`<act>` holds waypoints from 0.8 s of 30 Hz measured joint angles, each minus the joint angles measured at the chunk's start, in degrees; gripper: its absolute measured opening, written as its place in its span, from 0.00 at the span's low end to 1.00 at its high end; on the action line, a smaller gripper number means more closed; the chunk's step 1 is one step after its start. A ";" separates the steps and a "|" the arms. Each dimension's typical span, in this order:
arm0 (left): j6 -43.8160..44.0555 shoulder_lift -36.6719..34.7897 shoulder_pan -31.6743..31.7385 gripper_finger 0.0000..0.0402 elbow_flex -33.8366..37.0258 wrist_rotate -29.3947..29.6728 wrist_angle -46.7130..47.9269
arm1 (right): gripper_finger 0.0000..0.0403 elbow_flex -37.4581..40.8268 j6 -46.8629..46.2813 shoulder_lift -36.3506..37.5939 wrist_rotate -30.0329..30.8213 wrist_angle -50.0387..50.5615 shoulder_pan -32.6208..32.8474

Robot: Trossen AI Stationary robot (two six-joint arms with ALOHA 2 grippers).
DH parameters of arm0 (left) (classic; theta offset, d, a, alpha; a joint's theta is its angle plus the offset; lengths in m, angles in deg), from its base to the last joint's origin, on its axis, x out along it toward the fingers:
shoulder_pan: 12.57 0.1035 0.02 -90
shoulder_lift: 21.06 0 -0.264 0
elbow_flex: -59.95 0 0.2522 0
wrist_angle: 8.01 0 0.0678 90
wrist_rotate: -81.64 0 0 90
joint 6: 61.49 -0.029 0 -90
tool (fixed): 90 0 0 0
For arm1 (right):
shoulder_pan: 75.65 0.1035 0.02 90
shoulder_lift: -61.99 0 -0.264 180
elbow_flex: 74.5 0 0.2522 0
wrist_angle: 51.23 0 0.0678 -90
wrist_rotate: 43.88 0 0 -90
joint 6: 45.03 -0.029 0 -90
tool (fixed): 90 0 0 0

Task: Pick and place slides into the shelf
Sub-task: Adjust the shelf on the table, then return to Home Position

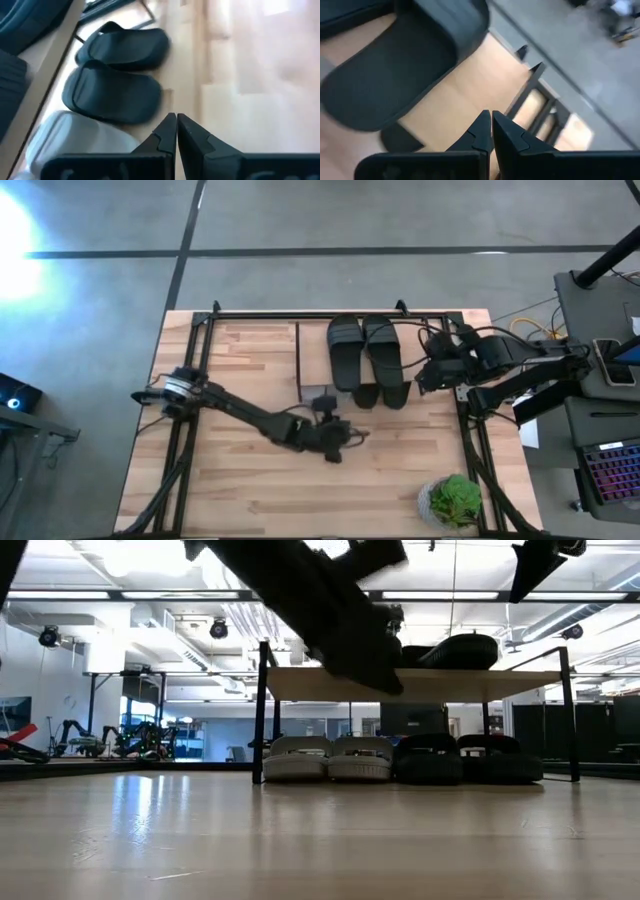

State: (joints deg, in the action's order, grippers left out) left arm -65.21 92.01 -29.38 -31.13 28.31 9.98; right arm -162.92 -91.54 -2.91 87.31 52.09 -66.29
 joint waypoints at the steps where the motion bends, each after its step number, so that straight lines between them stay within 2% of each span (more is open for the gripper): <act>1: 1.21 -1.17 -1.01 0.00 0.00 -0.03 2.34 | 0.02 0.00 0.22 0.32 -1.61 -0.52 0.00; 4: 5.54 -4.68 -4.35 0.00 0.00 0.25 8.92 | 0.02 0.00 5.64 1.35 -10.06 -6.26 0.11; 6: 7.97 -7.54 -6.28 0.00 0.04 -0.74 12.47 | 0.02 0.02 11.49 1.56 -15.87 -14.53 0.46; 10: 21.61 -15.54 -6.11 0.00 0.38 -12.16 18.08 | 0.02 -0.37 28.21 1.15 -27.41 -29.43 0.00; 12: 25.28 -19.86 -4.21 0.00 2.60 -17.94 18.72 | 0.02 -2.58 33.73 0.75 -25.38 -29.82 0.03; 13: 26.60 -21.97 -3.58 0.00 4.21 -18.04 18.41 | 0.02 -4.12 32.34 0.54 -22.27 -29.86 0.12; 14: 27.37 -23.93 -2.78 0.00 6.19 -17.58 17.12 | 0.02 -5.99 28.77 0.56 -19.96 -29.71 0.20; 16: 29.01 -27.74 -1.16 0.00 10.17 -16.07 12.30 | 0.02 -9.12 26.88 0.87 -19.27 -27.74 0.24; 20: 32.93 -36.34 1.61 0.00 18.76 -15.51 -4.41 | 0.02 -13.38 32.14 2.97 -25.79 -20.91 3.42; 22: 32.27 -40.26 2.15 0.00 23.84 -16.94 -14.51 | 0.02 -12.50 28.21 5.90 -26.69 -18.73 3.83; 24: 30.06 -43.24 2.46 0.00 29.29 -19.04 -25.62 | 0.02 -7.71 24.23 12.04 -27.50 -19.04 3.91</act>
State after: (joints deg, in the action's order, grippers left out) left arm -35.16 48.76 -26.92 -1.83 9.27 -15.64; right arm -170.62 -67.31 9.13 59.80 33.05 -62.38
